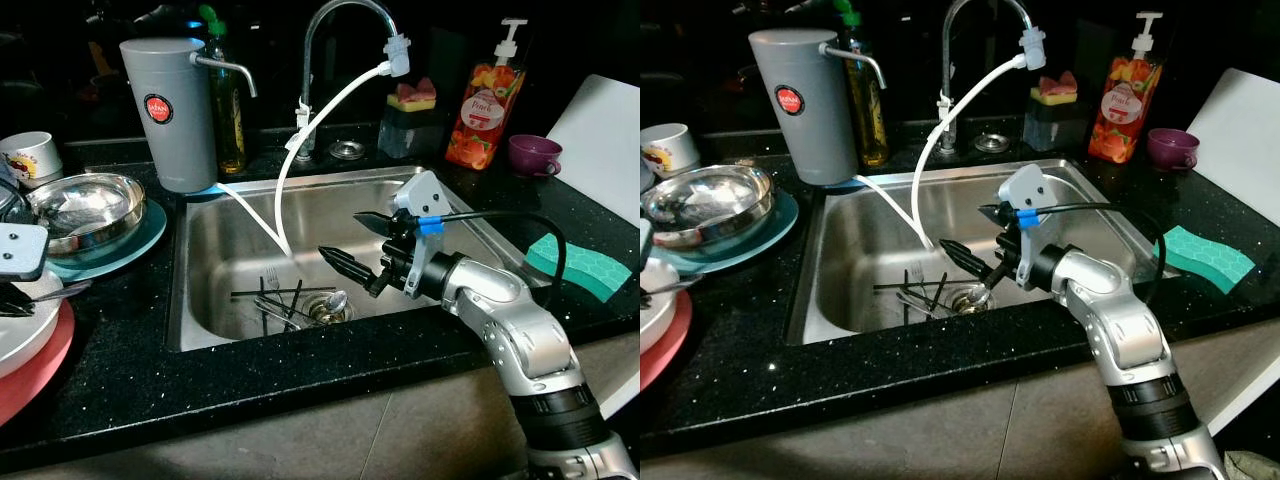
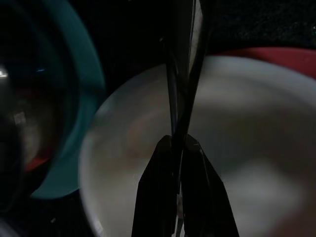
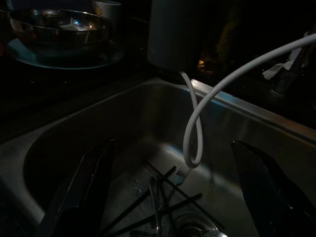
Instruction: Kitchen organization
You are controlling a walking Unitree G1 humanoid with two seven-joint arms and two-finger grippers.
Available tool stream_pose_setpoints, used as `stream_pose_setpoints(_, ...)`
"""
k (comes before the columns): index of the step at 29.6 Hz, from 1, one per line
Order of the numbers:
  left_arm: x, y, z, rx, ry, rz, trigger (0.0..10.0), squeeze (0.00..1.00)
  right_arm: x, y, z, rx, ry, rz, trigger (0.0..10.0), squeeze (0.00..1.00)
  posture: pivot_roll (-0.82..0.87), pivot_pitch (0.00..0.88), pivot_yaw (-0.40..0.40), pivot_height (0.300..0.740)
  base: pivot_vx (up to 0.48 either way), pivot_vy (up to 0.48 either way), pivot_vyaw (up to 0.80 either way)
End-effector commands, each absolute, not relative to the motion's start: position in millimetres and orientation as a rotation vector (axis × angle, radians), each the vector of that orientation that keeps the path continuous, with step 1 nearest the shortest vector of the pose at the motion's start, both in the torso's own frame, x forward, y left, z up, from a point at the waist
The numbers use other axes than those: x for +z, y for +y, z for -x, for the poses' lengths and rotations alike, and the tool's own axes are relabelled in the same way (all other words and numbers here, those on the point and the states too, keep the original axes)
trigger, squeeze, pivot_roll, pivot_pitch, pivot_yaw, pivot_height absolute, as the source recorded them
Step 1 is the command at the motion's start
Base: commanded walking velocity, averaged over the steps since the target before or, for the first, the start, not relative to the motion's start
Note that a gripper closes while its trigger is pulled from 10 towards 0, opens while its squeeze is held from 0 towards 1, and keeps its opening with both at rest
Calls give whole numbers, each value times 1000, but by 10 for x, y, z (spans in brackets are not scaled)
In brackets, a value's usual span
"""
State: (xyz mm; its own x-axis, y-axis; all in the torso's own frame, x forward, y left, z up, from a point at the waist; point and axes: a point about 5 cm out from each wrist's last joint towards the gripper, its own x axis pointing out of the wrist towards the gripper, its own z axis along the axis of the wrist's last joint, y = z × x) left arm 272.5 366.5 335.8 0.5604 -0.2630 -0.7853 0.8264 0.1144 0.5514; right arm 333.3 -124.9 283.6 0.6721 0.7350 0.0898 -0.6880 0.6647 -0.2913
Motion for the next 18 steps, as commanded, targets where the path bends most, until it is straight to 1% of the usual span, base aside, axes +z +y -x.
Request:
stream_pose_setpoints(1, 3512, 3675, -2632, -866, 557, -1241, 0, 0, 2856, -1227, -3338, 822, -217, 243, 10000, 0, 244, 125, -23, 740, 0, 0, 0)
stream_pose_setpoints(2, 3553, 3656, -2604, -873, 546, -1259, 0, 0, 2859, -1222, -3341, 824, -219, 241, 10000, 0, 244, 125, -23, 740, 0, 0, 0)
stream_pose_setpoints(3, 3634, 3601, -2600, -873, 504, -1281, 3882, 0, 2866, -1216, -3345, 827, -222, 239, 10000, 0, 256, 123, -31, 740, 0, 0, 0)
stream_pose_setpoints(4, 3634, 3601, -2600, -873, 504, -1281, 3882, 0, 2866, -1216, -3345, 827, -222, 239, 10000, 0, 256, 123, -31, 740, 0, 0, 0)
stream_pose_setpoints(5, 3723, 3533, -2604, -873, 457, -1301, 7765, 0, 2876, -1210, -3349, 829, -226, 236, 10000, 0, 256, 123, -31, 740, 0, 0, 0)
stream_pose_setpoints(6, 3793, 3476, -2613, -872, 419, -1314, 8392, 0, 2883, -1206, -3352, 831, -229, 235, 10000, 0, 256, 123, -31, 740, 0, 0, 0)
stream_pose_setpoints(7, 3793, 3476, -2613, -872, 419, -1314, 8392, 0, 2883, -1206, -3352, 831, -229, 235, 10000, 0, 256, 123, -31, 740, 0, 0, 0)
stream_pose_setpoints(8, 3868, 3387, -2640, -879, 371, -1330, 10000, 0, 2892, -1200, -3361, 832, -234, 231, 10000, 0, 266, 122, -35, 740, 0, 0, 0)
stream_pose_setpoints(10, 3969, 3214, -2715, -903, 295, -1355, 10000, 0, 2910, -1163, -3390, 832, -242, 220, 10000, 0, 274, 128, -44, 740, 0, 0, 0)
stream_pose_setpoints(11, 3969, 3214, -2715, -903, 295, -1355, 10000, 0, 2910, -1163, -3390, 832, -242, 220, 10000, 0, 274, 128, -44, 740, 0, 0, 0)
stream_pose_setpoints(15, 4127, 2765, -2952, -1003, 142, -1396, 10000, 0, 2974, -1036, -3425, 860, -265, 204, 10000, 0, 267, 143, -41, 740, 0, 0, 0)
stream_pose_setpoints(17, 4127, 2765, -2952, -1003, 142, -1396, 10000, 0, 2974, -1036, -3425, 860, -265, 204, 10000, 0, 267, 143, -41, 740, 0, 0, 0)
stream_pose_setpoints(18, 4150, 2696, -2995, -1017, 120, -1397, 10000, 0, 2980, -1017, -3429, 863, -267, 205, 10000, 0, 267, 143, -41, 740, 0, 0, 0)
